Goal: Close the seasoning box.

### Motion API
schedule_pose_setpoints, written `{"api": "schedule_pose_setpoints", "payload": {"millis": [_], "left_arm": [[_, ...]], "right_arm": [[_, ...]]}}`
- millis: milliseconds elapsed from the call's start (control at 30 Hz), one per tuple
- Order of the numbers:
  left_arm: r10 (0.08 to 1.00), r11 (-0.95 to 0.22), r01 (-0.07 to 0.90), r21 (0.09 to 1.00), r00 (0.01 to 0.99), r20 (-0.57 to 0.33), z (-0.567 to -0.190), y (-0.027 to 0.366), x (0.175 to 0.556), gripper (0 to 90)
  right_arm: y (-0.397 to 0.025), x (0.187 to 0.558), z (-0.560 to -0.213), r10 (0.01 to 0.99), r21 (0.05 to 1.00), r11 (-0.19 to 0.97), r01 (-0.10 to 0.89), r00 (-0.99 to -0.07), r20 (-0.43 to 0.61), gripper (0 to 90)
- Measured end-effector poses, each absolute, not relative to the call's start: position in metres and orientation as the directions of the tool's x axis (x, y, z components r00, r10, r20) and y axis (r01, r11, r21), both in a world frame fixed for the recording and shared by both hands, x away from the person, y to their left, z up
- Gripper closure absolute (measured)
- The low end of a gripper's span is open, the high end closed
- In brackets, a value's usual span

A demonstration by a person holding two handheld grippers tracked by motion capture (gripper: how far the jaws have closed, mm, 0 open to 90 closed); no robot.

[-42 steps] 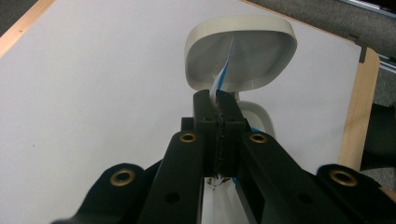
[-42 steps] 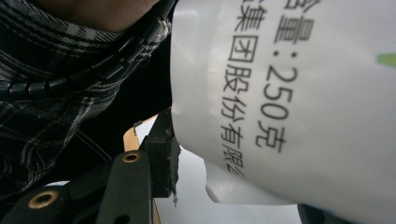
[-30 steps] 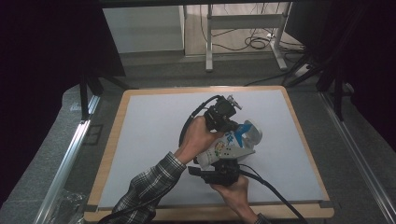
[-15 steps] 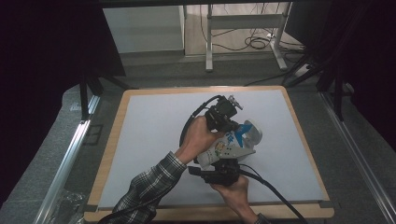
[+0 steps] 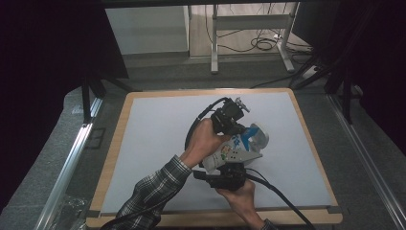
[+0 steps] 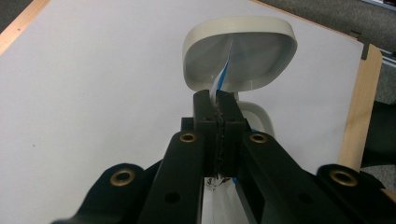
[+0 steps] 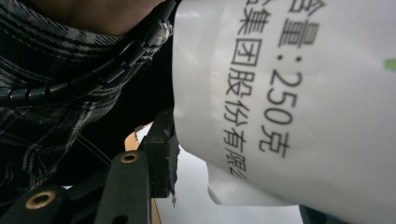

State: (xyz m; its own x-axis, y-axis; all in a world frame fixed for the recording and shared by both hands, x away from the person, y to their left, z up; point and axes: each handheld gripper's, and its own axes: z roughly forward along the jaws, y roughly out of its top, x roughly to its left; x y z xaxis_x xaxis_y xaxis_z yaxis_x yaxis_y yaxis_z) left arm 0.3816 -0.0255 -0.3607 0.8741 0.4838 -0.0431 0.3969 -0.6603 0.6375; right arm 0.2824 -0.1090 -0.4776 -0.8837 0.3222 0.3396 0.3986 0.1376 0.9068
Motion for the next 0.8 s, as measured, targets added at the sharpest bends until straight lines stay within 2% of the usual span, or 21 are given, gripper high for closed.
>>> {"api": "schedule_pose_setpoints", "payload": {"millis": [800], "left_arm": [[0.481,-0.662,0.393,0.638,0.876,-0.039,-0.3599,-0.0260,0.3815,89.6]], "right_arm": [[-0.1093,0.2820,-0.4769,0.324,0.908,0.138,0.396,-0.884,0.337,52.5]]}}
